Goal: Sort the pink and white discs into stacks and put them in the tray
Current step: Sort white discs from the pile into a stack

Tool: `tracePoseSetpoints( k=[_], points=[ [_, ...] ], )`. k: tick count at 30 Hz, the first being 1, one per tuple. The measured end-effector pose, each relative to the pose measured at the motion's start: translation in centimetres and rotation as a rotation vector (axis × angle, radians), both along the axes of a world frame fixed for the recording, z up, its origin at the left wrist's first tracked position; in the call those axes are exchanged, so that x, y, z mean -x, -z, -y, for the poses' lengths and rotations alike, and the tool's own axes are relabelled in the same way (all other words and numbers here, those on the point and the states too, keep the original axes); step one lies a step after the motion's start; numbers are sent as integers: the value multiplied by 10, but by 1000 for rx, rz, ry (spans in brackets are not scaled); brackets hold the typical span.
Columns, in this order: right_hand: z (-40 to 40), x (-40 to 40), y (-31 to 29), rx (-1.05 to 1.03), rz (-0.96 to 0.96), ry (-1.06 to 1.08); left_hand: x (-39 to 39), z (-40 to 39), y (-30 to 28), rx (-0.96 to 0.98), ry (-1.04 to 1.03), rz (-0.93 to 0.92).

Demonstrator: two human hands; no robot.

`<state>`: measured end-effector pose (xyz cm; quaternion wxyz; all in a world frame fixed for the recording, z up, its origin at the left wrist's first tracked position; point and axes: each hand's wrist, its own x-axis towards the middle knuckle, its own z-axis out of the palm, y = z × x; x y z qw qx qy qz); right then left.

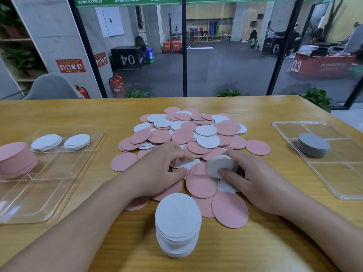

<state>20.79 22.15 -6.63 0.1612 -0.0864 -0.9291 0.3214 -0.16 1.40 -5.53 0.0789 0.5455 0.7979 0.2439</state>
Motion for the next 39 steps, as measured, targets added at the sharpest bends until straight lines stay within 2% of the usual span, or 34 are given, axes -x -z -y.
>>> tracePoseSetpoints(
  k=[5,10,21,26,32,39],
  points=[
    [-1,0,1,-1,-3,-2,-3,-1,-4,93,33,27],
    [-1,0,1,15,0,-2,-4,-3,-4,97,15,82],
    [-1,0,1,14,-4,-2,5,-7,4,-229,-237,252],
    [-1,0,1,7,-6,0,7,-5,1,-392,-284,325],
    [-2,-1,1,10,-5,-7,5,-6,-8,-550,-285,595],
    [-1,-1,0,27,-5,-9,2,-3,-5,-463,-218,557]
  ],
)
